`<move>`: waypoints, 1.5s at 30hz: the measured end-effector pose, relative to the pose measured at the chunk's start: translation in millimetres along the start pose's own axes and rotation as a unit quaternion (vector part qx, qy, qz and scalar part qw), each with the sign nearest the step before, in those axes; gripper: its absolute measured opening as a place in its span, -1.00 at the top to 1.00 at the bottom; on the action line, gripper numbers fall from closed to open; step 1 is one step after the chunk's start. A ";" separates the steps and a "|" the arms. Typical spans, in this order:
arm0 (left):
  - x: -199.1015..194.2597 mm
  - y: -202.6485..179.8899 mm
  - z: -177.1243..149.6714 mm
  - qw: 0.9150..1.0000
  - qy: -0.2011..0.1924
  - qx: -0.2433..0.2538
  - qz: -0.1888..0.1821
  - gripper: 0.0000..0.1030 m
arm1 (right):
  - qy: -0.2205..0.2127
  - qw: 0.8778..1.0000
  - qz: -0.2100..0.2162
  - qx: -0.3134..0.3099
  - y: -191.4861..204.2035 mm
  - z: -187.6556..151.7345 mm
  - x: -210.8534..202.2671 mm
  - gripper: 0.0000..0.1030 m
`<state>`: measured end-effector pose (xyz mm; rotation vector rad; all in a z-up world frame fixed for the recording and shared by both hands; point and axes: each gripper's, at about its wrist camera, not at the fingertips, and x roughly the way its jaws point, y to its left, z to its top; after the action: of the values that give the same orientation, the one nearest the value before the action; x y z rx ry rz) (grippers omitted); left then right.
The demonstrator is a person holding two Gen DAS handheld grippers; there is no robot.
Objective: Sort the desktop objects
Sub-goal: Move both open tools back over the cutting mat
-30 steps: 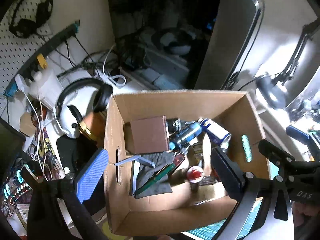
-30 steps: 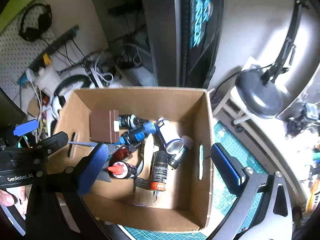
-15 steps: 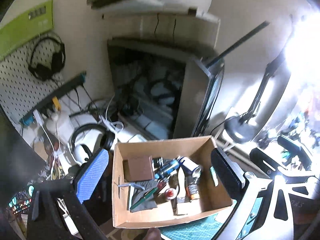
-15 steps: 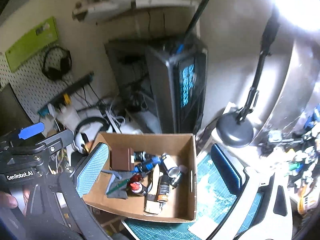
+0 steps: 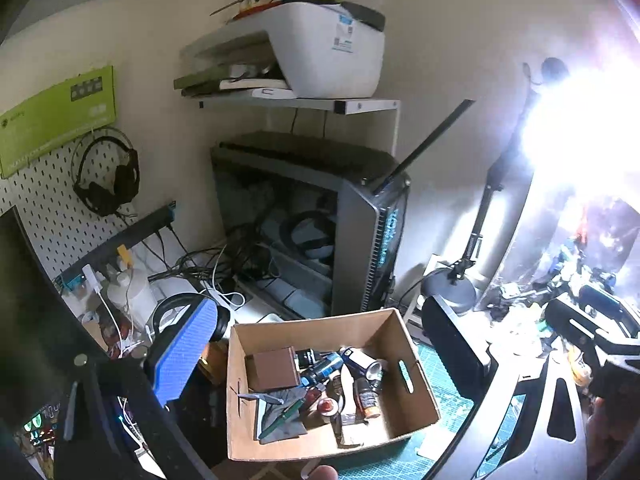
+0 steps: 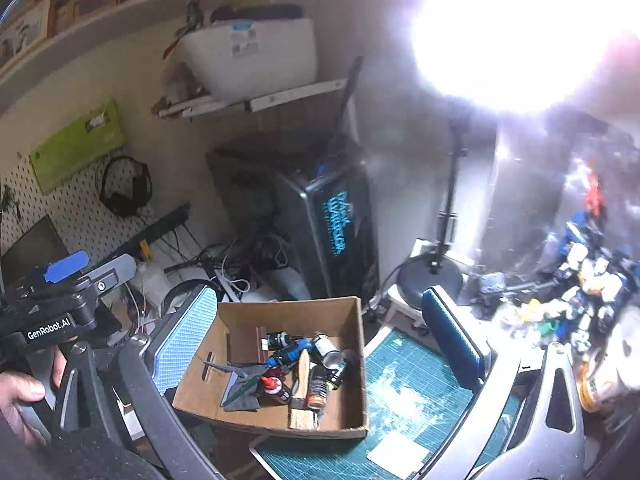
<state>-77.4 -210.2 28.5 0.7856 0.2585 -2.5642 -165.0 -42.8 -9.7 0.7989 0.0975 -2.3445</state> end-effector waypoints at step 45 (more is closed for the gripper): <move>18.8 -121.9 -203.5 0.929 0.071 0.156 -0.329 -1.00 | 0.054 0.907 -0.321 0.268 -134.6 -332.0 -221.2 -0.89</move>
<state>-49.0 -48.2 -143.5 1.1637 0.1799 -3.2358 59.8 274.6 -170.9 1.3208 -0.2992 -3.0023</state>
